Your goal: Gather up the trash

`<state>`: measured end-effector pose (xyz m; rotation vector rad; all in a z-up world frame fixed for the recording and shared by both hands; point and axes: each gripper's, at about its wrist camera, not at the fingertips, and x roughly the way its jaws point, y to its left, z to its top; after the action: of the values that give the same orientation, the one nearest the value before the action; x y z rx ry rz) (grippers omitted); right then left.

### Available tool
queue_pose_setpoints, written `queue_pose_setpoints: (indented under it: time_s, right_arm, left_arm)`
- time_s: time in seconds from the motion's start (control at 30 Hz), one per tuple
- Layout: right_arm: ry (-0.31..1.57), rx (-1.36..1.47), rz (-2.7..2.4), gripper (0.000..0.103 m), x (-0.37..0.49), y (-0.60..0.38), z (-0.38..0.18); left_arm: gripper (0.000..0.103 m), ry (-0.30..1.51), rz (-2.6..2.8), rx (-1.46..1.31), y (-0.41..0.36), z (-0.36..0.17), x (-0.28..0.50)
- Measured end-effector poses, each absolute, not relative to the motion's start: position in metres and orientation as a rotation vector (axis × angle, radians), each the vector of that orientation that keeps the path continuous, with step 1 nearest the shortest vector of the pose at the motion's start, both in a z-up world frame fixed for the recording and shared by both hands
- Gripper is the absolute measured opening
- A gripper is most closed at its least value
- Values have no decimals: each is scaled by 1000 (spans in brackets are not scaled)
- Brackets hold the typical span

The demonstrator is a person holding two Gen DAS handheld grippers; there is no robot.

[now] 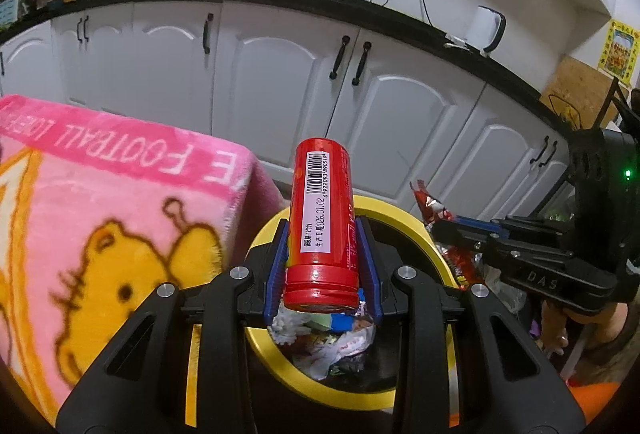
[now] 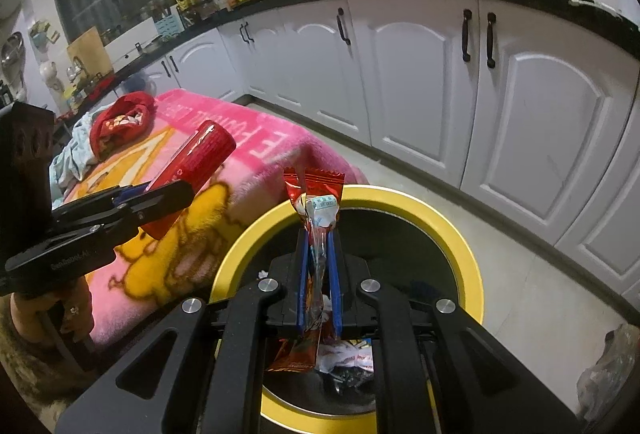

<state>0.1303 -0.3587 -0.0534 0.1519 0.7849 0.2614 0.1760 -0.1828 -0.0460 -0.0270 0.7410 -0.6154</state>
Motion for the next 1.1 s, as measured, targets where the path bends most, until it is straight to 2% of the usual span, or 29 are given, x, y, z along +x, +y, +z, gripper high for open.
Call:
queue_pose_setpoints:
  time_s: [0.63,0.73,0.77,0.8,0.83,0.9,0.97,1.03,1.1]
  right_arm:
    - [854,197,217,17,138,-378,-88]
    - [857,201,209,21,138,-381,-91]
    - [859,204,204,25,138,-382,-92]
    - [858,207,200,29,137,-383,-93]
    - [858,210,196,31,137,-384,-93]
    - [857,213,184,38,137,-387,-93]
    - [850,219,177,41,136,-390,-92]
    - [847,223,169,46,136,-392,-90]
    - [836,222,157,54,135,-393,-86]
  left_arm:
    - [25,824,-641,9,-214,-72,185]
    - [25,836,-641,14,-217,-75,187]
    - [26,839,-641,16,-217,-75,188]
    - [28,844,-636,18,-218,-76,187]
    - [38,846,-630,19,-217,-77,188]
    - [48,849,-626,13,-215,-77,188]
    - [52,849,-616,14,-212,-77,188]
    - [64,848,-602,17,-210,-76,188]
    - [71,847,-589,11,-205,-74,187]
